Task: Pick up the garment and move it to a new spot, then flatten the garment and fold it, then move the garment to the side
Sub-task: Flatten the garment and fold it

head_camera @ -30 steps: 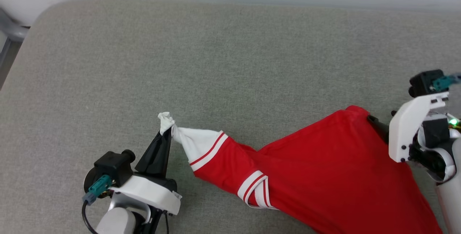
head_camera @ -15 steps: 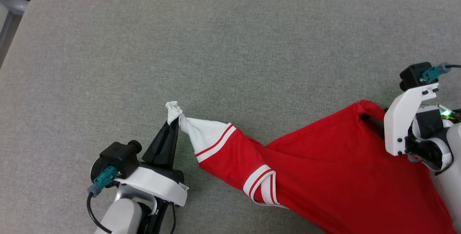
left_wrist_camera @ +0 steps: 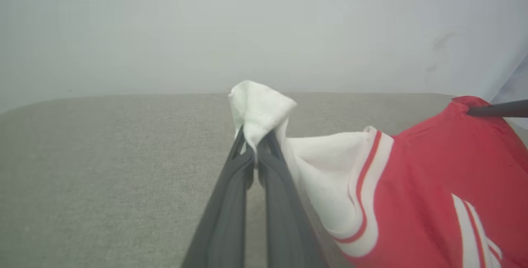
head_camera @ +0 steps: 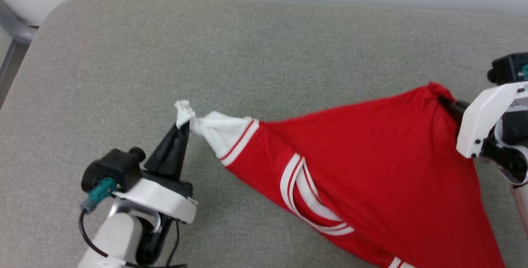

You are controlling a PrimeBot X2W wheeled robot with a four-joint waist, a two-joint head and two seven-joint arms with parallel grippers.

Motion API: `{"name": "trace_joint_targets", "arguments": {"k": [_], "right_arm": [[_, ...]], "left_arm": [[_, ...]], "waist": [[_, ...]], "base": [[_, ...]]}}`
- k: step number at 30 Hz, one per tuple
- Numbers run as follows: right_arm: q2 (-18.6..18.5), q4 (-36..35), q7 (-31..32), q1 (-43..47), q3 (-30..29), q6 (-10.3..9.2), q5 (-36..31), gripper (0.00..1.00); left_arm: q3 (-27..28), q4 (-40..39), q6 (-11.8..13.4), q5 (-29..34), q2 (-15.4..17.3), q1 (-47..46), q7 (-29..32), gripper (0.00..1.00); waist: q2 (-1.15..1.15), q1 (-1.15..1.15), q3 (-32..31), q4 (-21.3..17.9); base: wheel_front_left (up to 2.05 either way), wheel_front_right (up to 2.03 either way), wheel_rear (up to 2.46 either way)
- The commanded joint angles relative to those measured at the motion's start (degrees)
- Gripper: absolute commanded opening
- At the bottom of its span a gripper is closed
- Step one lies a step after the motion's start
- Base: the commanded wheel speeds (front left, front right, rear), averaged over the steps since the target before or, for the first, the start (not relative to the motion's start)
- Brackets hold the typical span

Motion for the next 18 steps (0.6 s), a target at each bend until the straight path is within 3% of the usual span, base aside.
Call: {"name": "trace_joint_targets", "arguments": {"k": [1, 9, 18], "right_arm": [[0.1, -1.4, -0.7, -1.0, -1.3, -0.04, -0.8, 0.0], [2.3, -8.3, -1.9, -3.5, -7.8, -0.06, -7.5, 0.0], [7.9, -10.9, -3.6, -13.2, -14.1, -0.07, -17.3, 0.0]], "left_arm": [[0.2, -0.5, -0.1, 0.2, 1.1, -1.8, -0.4, 0.0], [1.4, -1.2, 0.0, -0.3, 6.5, -12.1, -0.4, 0.0], [-0.7, 6.5, 0.0, -1.2, 11.6, -31.7, 2.9, 0.0]], "waist": [[0.0, 0.0, -1.7, -1.1], [0.0, 0.0, -4.3, -4.5], [0.0, 0.0, -0.8, -8.0]], "base": [[0.0, 0.0, 0.0], [0.0, 0.0, 0.0], [0.0, 0.0, 0.0]]}}
